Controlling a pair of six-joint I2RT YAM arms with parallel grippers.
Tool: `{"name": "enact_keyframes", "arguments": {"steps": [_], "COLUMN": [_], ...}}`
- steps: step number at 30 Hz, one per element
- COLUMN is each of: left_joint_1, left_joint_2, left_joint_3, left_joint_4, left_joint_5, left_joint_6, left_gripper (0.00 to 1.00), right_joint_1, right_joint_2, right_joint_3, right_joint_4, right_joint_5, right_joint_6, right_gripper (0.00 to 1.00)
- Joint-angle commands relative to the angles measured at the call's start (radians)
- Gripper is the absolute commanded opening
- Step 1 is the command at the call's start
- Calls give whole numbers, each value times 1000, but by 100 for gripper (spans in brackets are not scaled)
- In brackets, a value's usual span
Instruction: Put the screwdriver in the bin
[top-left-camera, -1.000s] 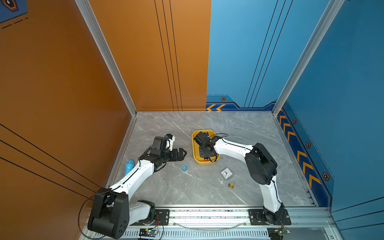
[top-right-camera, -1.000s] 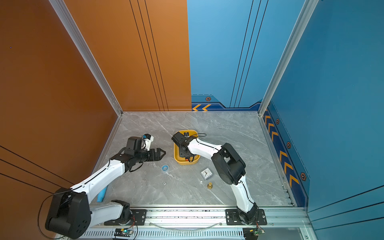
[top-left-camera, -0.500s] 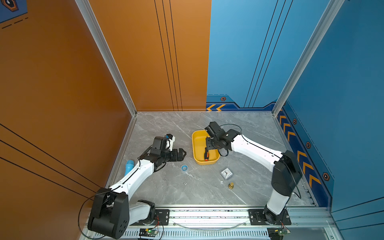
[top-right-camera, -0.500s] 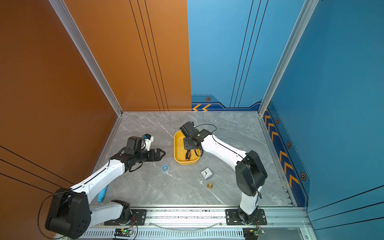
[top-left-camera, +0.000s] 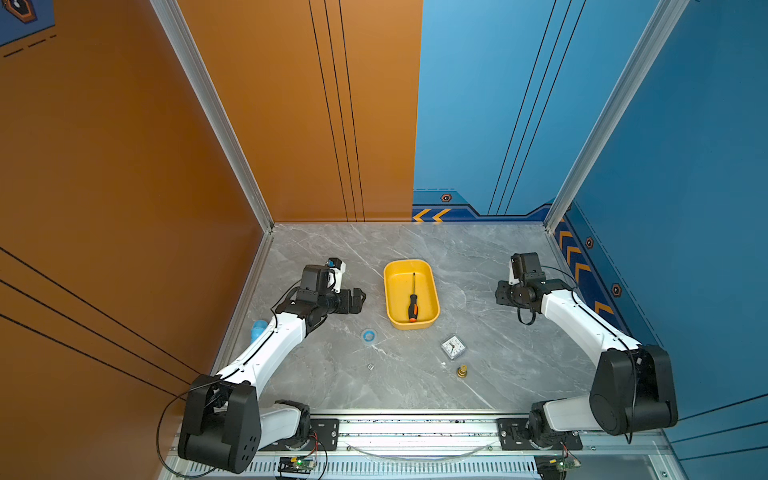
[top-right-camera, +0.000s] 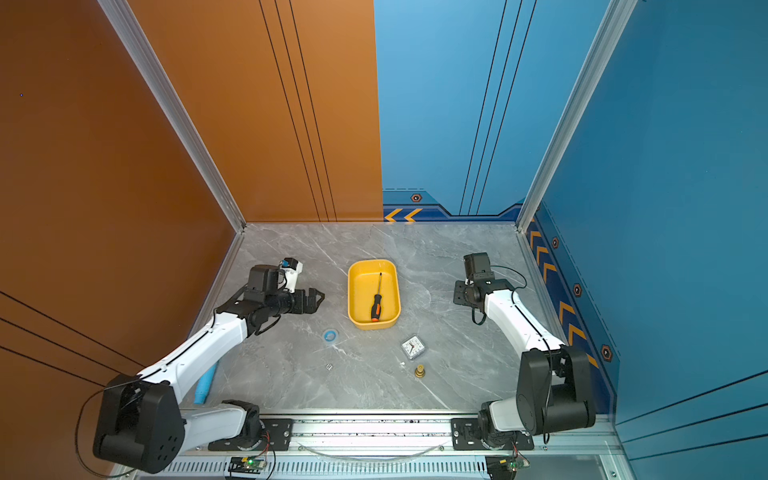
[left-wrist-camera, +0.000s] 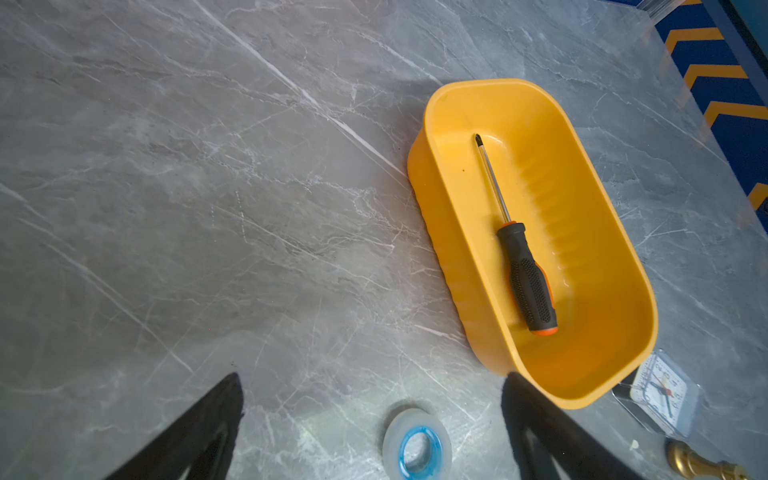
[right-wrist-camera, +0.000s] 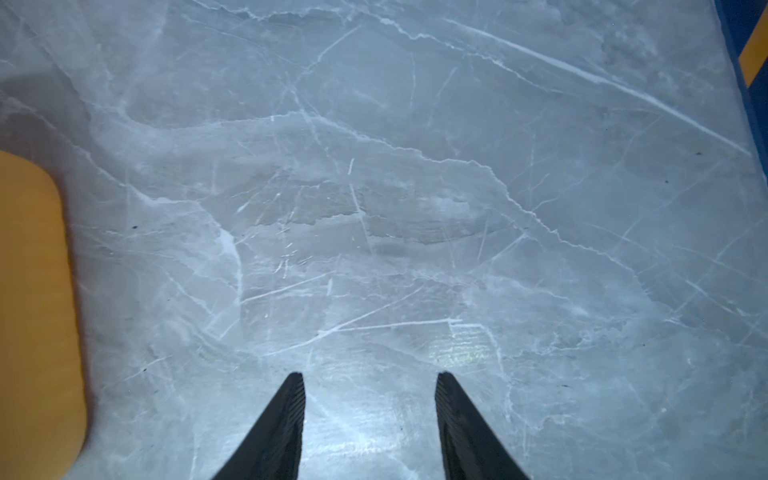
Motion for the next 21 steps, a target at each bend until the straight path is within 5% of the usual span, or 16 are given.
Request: {"name": "enact_keyframes", "arguments": {"steps": [1, 15, 21], "left_joint_1": [13, 79, 99], "left_joint_2": [17, 0, 43], "left_joint_3": [37, -263, -290], "left_joint_4": [27, 625, 732], "left_joint_5": [-33, -224, -239], "left_joint_6": [71, 154, 219], "left_gripper": [98, 98, 98], "right_joint_1": [-24, -62, -63], "right_joint_2": [-11, -50, -28], "right_joint_3": [-53, -413, -519], "right_joint_4": [169, 901, 1145], "right_joint_5": [-31, -37, 28], "right_joint_6": [-59, -167, -192], "right_gripper": [49, 49, 49]}}
